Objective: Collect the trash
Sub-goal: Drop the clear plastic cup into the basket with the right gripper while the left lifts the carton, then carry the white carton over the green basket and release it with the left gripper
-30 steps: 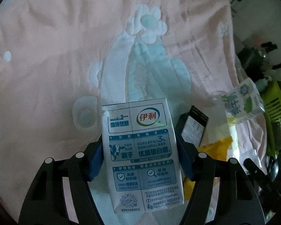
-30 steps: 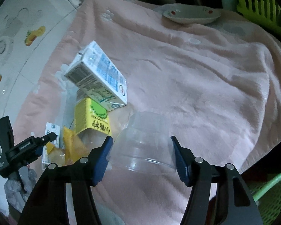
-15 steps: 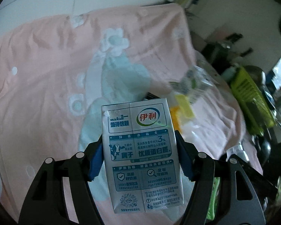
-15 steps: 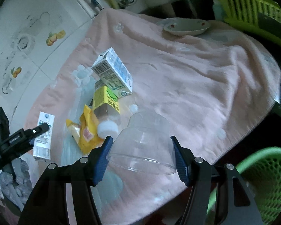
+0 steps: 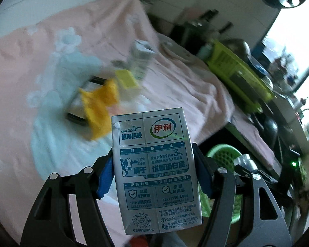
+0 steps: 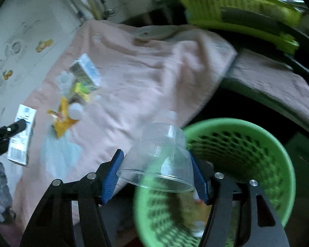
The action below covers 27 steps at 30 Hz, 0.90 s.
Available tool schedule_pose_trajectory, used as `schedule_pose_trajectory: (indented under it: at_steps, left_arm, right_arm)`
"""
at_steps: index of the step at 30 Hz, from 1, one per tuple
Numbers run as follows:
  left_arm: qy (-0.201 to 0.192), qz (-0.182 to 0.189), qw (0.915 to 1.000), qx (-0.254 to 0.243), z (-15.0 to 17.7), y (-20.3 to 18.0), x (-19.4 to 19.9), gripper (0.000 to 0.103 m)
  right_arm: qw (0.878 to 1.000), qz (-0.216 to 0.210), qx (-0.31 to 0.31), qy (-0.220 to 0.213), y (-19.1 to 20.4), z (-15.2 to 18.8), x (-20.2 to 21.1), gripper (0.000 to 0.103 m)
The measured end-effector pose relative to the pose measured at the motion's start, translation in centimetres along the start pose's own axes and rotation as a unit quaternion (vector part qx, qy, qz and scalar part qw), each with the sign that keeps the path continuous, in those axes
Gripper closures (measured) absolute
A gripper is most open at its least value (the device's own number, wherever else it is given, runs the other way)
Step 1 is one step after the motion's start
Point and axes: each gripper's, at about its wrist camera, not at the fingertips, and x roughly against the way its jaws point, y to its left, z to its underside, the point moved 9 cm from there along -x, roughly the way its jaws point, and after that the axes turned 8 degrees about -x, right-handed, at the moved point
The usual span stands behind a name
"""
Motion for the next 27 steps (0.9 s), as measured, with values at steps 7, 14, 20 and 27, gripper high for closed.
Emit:
schedule_pose_trajectory:
  at_steps: [7,14,20,27]
  left_arm:
    - [0.024,0.040,0.9982,-0.037,1.7,-6.6,-2.3,0.036]
    - [0.049,0.069,0.9938,-0.071,3.3,-12.2,-4.6,0.036]
    - [0.070,0.083,0.9899,-0.092,4.4,-15.9,-6.7,0.036]
    - [0.091,0.092,0.9849,-0.115,5.6,-19.4,-9.0,0.036]
  right_arm:
    - [0.997,0.068,-0.001,-0.023,-6.2,1.0,2.1,0.042]
    - [0.996,0.083,-0.023,-0.028,-10.1,1.9,3.2,0.035]
    - [0.995,0.082,-0.030,-0.044,-11.1,2.2,4.8,0.033]
    - [0.994,0.086,-0.026,-0.064,-12.0,2.7,6.9,0.030]
